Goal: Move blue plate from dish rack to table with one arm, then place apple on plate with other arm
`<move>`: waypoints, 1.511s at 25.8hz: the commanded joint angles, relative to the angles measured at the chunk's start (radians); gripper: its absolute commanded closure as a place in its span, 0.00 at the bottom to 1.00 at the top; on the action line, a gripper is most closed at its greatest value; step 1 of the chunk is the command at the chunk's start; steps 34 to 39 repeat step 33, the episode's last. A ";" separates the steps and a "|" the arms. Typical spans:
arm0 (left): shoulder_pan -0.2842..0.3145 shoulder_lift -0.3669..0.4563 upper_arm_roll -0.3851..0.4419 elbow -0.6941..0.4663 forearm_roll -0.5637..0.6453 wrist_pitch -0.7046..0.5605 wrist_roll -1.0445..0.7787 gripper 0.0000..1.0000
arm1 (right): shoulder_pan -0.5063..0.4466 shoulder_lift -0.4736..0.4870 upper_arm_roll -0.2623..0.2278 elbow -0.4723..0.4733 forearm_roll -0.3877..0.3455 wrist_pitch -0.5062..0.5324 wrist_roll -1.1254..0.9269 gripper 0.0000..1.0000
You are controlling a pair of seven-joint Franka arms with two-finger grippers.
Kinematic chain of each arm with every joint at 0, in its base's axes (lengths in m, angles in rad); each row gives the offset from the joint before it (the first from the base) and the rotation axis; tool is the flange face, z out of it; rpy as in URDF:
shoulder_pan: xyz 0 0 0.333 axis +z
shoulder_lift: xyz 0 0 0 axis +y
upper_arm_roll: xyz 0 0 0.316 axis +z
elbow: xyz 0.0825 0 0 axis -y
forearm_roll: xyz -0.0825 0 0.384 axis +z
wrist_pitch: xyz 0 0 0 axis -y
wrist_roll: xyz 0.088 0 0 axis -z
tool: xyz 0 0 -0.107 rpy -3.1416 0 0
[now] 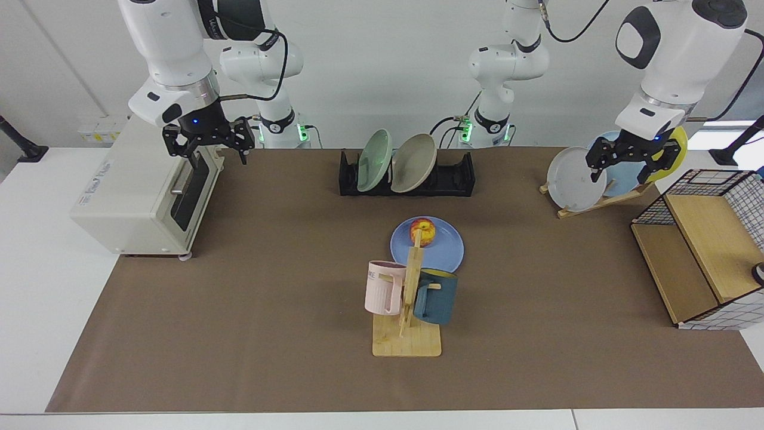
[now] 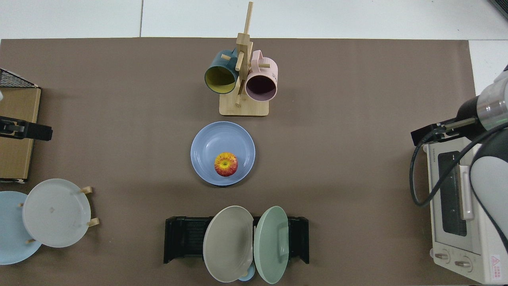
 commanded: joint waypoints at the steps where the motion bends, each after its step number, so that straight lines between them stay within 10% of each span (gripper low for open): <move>1: -0.014 0.010 -0.005 0.030 -0.001 -0.036 -0.053 0.00 | -0.036 -0.015 0.017 -0.021 0.001 0.016 -0.013 0.00; 39: -0.020 0.030 -0.018 0.091 -0.010 -0.142 -0.067 0.00 | -0.037 -0.015 0.017 -0.021 0.001 0.017 -0.013 0.00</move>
